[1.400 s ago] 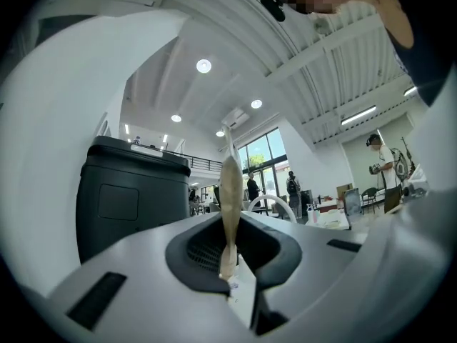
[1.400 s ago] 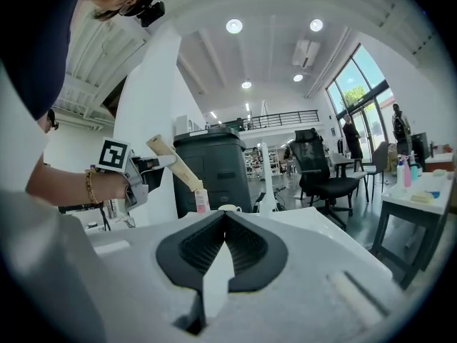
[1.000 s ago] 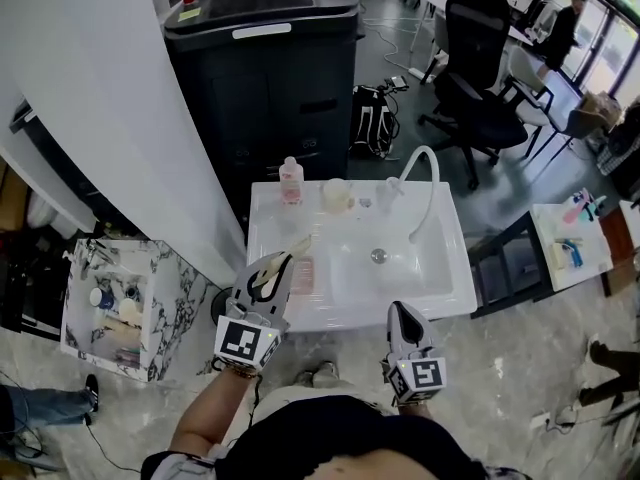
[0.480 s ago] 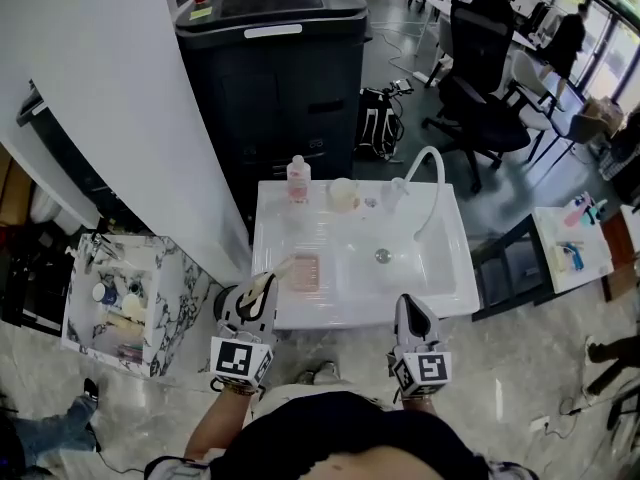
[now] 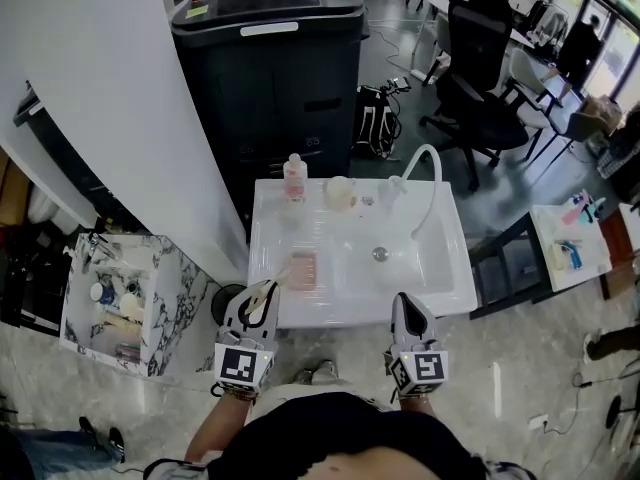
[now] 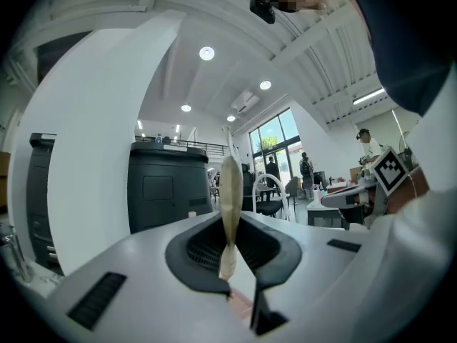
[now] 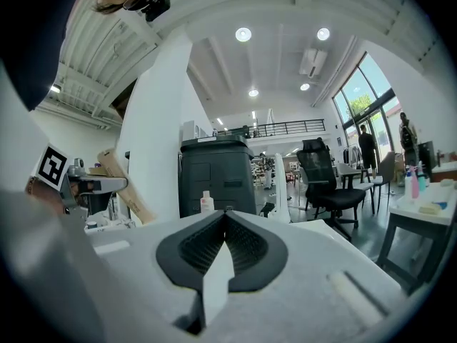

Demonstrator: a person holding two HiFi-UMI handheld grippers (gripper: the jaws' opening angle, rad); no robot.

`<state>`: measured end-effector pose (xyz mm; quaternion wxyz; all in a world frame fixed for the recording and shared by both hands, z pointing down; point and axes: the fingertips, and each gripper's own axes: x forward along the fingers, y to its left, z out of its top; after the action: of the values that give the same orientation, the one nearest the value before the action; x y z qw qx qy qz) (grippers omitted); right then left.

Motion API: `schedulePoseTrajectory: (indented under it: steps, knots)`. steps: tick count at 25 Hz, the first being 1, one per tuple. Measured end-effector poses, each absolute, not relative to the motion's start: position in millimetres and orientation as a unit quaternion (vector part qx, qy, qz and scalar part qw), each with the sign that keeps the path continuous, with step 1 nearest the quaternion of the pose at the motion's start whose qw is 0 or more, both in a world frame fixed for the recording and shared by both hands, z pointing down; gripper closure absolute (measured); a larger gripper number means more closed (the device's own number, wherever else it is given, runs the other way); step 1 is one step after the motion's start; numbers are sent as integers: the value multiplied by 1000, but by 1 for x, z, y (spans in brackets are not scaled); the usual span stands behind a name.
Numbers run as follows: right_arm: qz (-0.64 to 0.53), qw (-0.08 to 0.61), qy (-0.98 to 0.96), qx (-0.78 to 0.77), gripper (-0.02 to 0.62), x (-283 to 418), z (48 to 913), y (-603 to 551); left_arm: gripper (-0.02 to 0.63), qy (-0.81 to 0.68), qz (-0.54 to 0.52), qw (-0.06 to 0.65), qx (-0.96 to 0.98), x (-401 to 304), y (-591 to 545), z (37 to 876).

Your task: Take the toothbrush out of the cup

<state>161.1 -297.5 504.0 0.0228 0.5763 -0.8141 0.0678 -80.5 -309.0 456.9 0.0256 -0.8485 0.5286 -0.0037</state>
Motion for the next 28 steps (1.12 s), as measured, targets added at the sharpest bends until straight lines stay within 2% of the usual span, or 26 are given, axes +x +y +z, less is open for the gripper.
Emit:
schedulePoseTrajectory:
  steps: [15, 28]
  knots:
    - [47, 10, -809, 585, 591, 169, 495, -303, 580, 530, -23, -12, -847, -77, -298, 477]
    - [56, 11, -809, 585, 591, 172, 498, -306, 580, 522, -23, -13, -852, -69, -302, 476]
